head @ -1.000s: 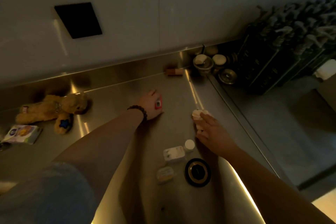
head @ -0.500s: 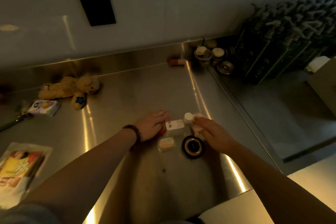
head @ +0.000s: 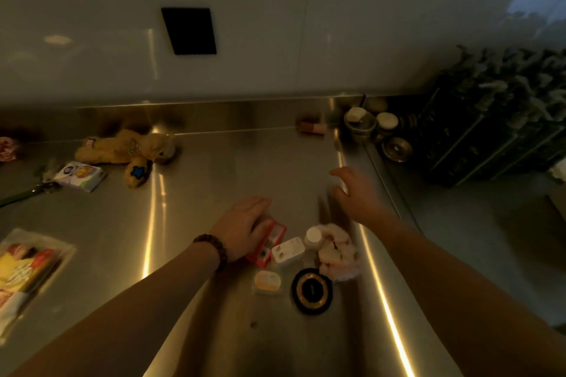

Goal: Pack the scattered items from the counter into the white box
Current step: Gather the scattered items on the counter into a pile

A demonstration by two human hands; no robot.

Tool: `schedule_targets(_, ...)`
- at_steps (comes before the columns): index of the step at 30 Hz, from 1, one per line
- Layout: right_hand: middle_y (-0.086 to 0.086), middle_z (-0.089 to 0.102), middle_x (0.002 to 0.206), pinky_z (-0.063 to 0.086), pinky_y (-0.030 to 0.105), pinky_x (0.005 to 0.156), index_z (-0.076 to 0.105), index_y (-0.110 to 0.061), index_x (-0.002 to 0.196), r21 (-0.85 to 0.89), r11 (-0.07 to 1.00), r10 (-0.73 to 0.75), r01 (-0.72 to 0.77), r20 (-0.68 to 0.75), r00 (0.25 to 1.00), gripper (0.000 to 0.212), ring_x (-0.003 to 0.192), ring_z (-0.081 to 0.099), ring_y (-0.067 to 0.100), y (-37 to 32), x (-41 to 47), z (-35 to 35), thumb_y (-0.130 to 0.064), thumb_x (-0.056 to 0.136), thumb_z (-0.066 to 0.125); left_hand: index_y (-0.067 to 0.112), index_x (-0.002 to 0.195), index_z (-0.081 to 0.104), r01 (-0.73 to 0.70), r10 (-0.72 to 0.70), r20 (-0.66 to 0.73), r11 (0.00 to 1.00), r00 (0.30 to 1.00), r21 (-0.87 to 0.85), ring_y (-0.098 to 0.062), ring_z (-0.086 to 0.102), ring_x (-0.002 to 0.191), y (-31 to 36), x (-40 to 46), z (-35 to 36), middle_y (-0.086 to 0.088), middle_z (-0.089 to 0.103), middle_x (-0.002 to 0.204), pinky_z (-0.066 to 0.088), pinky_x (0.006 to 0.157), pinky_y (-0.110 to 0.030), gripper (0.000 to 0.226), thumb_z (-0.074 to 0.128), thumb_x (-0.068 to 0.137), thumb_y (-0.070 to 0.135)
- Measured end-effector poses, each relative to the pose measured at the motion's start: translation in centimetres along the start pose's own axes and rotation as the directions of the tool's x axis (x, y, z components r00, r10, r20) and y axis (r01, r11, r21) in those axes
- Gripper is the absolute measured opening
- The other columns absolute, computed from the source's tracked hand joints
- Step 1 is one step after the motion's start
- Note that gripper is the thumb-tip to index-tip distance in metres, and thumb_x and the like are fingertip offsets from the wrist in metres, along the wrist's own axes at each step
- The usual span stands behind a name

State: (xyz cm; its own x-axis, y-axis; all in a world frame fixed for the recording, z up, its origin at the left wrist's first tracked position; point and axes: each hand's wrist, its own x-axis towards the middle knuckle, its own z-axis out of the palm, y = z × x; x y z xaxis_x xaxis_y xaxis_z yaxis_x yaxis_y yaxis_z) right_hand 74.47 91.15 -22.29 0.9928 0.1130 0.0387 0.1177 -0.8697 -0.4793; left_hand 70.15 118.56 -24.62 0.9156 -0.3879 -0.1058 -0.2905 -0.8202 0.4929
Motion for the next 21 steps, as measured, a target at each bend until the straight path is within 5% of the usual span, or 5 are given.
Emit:
schedule_targets(5,0.018,0.042,0.136,0.036,0.039,0.105,0.051,-0.004,0.127,-0.059,0.993,-0.096,0.101,0.072,0.993,0.042,0.124,0.043,0.035,-0.1,10.2,0.5,-0.011,0.086,0.055,0.026,0.145,0.023,0.21,-0.218,-0.102,0.974,0.971,-0.082,-0.015,0.014,0.141,-0.1,-0.1,1.0,0.001,0.023,0.152,0.014,0.116,-0.035,0.056,0.037,0.094,0.045)
schedule_targets(12,0.018,0.031,0.148,0.028,0.045,0.111,0.034,-0.013,0.142,-0.167,0.98,-0.079,0.107,0.165,0.983,0.051,0.134,0.029,0.037,0.8,17.9,3.0,-0.016,0.093,0.045,0.027,0.146,0.019,0.349,-0.358,-0.148,0.933,0.922,-0.086,-0.009,0.008,0.141,-0.8,-1.8,1.7,0.005,0.018,0.154,0.006,0.111,-0.023,0.058,0.033,0.094,0.048)
schedule_targets(21,0.013,0.041,0.132,0.038,0.047,0.092,0.042,-0.02,0.13,-0.332,0.934,-0.104,0.13,0.095,0.99,0.046,0.119,0.038,0.038,1.7,17.6,3.3,-0.024,0.087,0.057,0.026,0.146,0.016,0.39,-0.391,-0.149,0.92,0.908,-0.033,-0.01,0.006,0.141,-0.2,-1.7,1.5,0.003,0.016,0.154,0.004,0.111,-0.027,0.061,0.034,0.093,0.049)
